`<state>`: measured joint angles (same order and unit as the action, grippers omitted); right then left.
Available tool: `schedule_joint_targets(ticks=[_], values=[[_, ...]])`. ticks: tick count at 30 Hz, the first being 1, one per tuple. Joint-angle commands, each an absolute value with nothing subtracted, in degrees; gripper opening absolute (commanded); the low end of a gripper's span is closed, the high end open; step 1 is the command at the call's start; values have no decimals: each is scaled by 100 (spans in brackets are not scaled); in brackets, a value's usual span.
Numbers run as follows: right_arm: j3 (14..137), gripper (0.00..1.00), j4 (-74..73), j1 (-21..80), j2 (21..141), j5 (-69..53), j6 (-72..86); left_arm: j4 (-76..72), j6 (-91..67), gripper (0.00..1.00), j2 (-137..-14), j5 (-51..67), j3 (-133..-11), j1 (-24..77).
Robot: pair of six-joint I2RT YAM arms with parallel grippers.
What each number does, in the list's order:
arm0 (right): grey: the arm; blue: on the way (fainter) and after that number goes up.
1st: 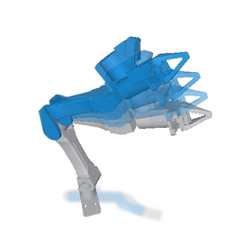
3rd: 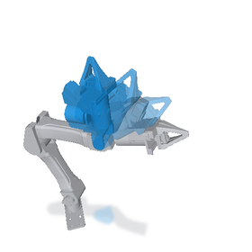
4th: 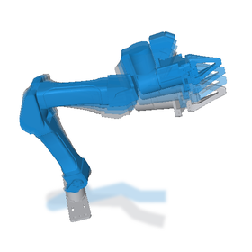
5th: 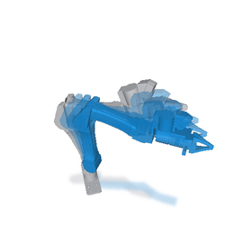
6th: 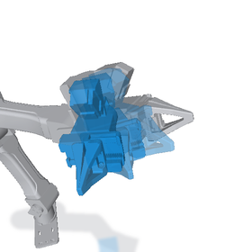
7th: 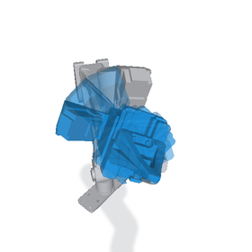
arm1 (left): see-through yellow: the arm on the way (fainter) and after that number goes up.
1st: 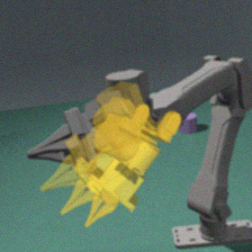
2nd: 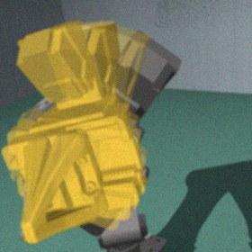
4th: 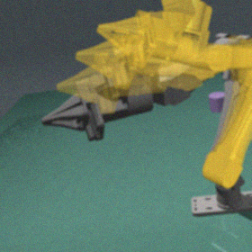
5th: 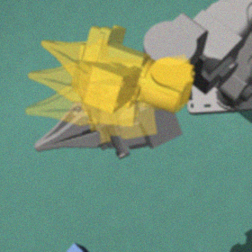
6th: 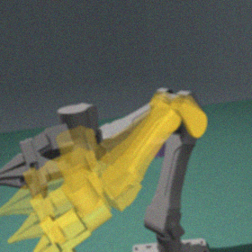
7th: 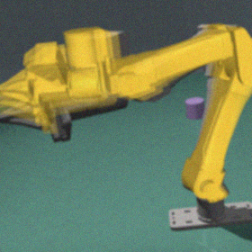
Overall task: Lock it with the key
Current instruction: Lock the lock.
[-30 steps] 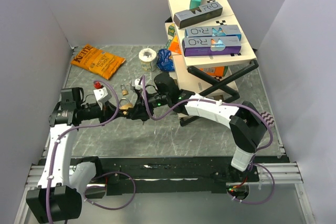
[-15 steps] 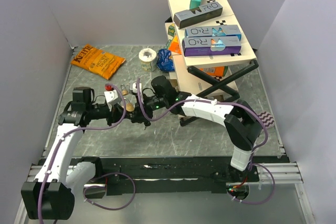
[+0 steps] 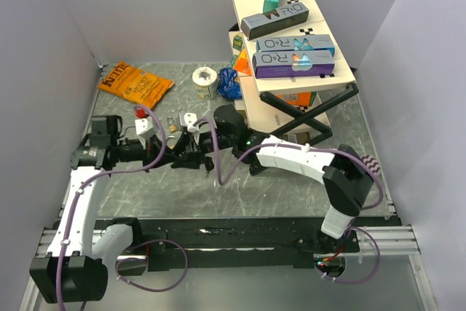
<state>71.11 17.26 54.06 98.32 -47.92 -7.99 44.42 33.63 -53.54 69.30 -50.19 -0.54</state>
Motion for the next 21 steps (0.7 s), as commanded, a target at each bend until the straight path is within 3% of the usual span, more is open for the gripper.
schedule_joint_targets(ticks=[1,6,12,21], values=[[6856,65,2444,5397,9027,-4887,-1160,5518,4068,1,-5502,7602,-5668,-658],[6653,100,1803,5195,8763,-4948,-1125,6844,5245,1,-5721,7673,-6301,-826],[6407,100,1968,5107,8569,-4834,-1002,6997,5170,1,-5687,7962,-6548,-853],[6495,100,2837,4896,8859,-5493,-291,4986,2895,1,-5195,8332,-6346,-853]])
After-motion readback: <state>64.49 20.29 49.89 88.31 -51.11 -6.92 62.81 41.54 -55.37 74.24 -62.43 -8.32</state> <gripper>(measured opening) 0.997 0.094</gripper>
